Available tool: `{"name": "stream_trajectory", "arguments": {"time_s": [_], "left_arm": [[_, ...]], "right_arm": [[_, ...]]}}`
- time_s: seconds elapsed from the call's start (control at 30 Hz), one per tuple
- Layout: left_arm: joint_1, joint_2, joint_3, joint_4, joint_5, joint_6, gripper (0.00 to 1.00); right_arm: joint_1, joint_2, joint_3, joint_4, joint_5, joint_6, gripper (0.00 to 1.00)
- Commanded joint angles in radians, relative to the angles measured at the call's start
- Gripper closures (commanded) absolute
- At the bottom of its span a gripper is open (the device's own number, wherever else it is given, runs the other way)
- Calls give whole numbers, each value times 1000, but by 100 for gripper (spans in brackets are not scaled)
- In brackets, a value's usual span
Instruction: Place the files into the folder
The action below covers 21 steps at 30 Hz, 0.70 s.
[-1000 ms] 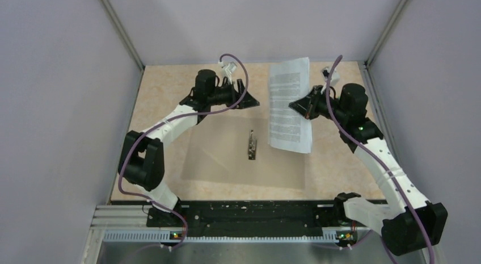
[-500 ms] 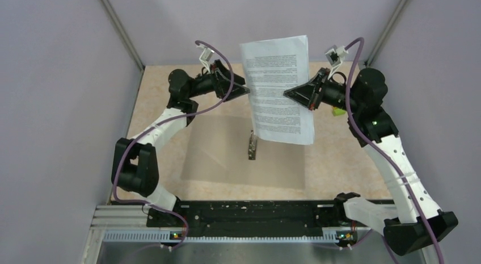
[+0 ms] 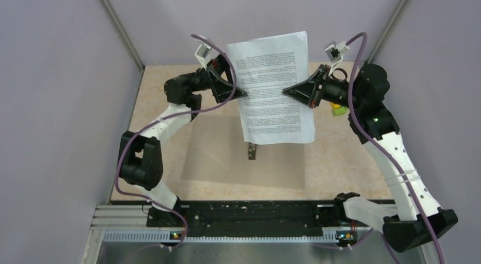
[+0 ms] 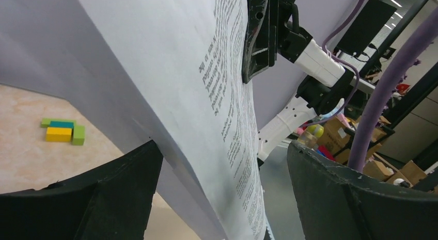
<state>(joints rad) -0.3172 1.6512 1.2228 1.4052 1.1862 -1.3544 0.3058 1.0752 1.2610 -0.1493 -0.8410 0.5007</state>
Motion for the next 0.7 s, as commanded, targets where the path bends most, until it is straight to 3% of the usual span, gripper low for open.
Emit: {"name": "stream_trajectory", "arguments": {"time_s": [0.0,0.13,0.23,0.47,0.5,0.53,0.6,0.67], "left_arm": [[-15,-47,33,-37,31,28,10],[-22,-71,21,-41,37,15,32],[-40,-95,18,-85,41,40,43],[-86,-160,26,-322,24,214,50],[-88,-172,33,-383,18,256,50],[-86,-184,37,-470,8,321,43],[-78,-226,41,-717,-69,519,22],[-72,-270,46,-937,-200,696,9]], "right_arm": [[1,-19,77,-6,35,-29,100],[-28,-30,75,-29,65,-43,100],[-34,-28,67,-20,62,-40,100],[-34,-13,64,10,93,-22,100],[-34,-10,69,9,95,-20,100],[-35,-7,79,11,89,-13,100],[-34,-1,106,40,67,18,100],[-34,-2,136,60,53,46,100]]}}
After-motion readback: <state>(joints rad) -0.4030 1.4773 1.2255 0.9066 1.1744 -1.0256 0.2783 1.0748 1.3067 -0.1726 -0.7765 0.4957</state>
